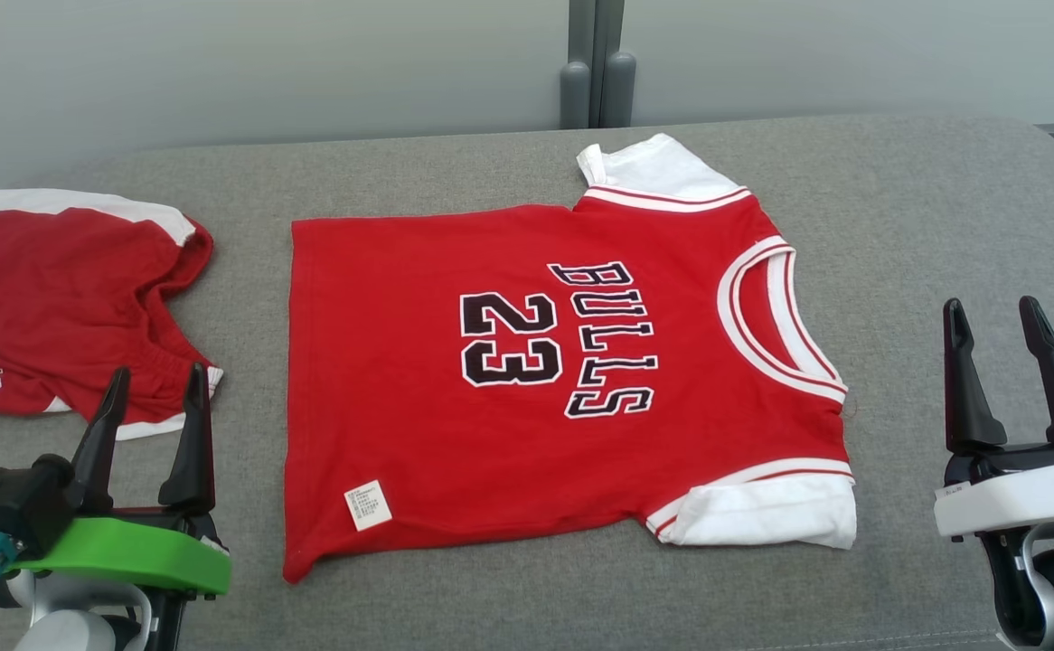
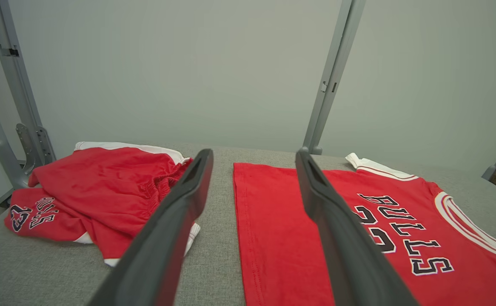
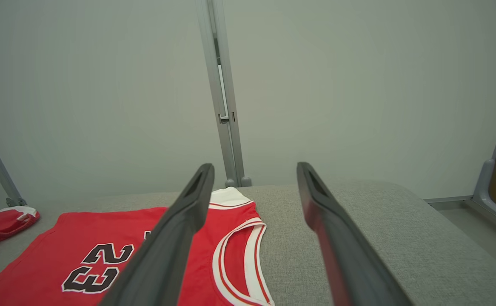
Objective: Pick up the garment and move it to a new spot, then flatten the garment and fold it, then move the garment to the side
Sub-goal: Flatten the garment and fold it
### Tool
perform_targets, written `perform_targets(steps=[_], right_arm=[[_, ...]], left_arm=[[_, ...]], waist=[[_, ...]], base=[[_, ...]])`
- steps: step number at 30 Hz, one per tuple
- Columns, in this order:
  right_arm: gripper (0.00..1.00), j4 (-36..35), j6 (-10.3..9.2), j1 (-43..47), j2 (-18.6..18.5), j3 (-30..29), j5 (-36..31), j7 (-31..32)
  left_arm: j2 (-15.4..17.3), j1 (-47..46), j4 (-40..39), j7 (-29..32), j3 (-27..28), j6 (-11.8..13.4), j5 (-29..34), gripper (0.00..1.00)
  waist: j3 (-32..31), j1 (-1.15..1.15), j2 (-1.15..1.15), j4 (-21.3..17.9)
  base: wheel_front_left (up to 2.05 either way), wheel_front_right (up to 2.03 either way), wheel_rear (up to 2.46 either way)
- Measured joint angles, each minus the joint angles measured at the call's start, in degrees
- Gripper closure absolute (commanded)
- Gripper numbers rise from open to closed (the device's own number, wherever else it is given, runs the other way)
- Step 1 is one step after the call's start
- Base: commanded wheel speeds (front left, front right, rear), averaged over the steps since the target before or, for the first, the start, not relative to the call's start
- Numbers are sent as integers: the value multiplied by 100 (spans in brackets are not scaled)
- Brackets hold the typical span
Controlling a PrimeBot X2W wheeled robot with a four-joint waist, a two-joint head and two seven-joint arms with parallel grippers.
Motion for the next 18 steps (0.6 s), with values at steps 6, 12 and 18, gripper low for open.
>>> perform_targets(steps=[6,12,18], right_arm=[[0,24,0,115,18,35,-23,0],[0,56,4,201,33,137,-21,0],[0,71,10,231,49,149,-22,0]], left_arm=[[-32,99,0,0,-5,1,16,0],[-88,227,25,0,-53,1,15,0],[-90,227,24,0,-57,1,15,0]], waist=[[-1,0,0,2],[21,0,0,5],[55,0,0,1]], base=[[0,0,0],[0,0,0],[0,0,0]])
